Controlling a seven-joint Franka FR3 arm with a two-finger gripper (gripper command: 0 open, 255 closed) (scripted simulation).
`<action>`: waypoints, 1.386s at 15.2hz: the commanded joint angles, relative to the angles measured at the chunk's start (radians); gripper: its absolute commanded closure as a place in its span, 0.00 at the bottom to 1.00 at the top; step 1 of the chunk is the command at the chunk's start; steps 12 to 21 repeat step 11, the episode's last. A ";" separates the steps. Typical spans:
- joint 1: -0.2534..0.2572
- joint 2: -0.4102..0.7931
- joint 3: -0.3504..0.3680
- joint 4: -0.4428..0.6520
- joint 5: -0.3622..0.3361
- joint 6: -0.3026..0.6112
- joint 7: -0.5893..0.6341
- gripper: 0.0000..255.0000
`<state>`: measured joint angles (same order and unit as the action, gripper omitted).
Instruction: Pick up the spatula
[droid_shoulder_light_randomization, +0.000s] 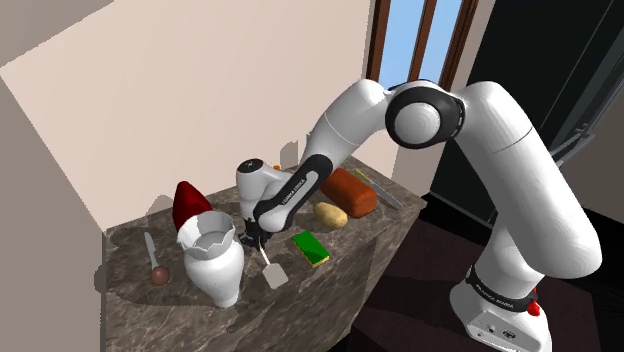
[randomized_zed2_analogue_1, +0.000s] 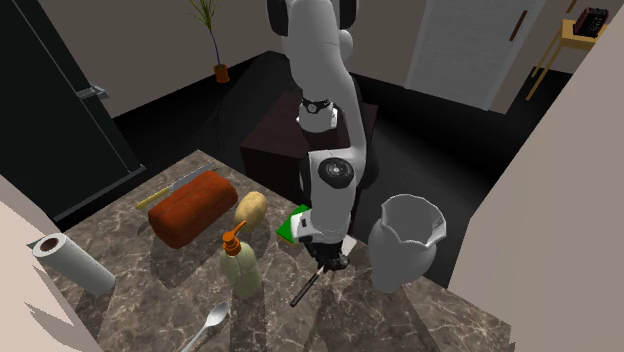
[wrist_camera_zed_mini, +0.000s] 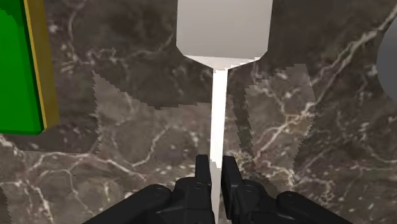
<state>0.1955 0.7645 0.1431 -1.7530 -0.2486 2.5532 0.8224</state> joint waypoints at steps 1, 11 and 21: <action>-0.006 -0.024 0.005 -0.012 0.004 -0.013 -0.005 1.00; -0.019 -0.110 0.023 -0.033 0.022 -0.078 -0.019 1.00; -0.019 -0.110 0.023 -0.033 0.022 -0.078 -0.019 1.00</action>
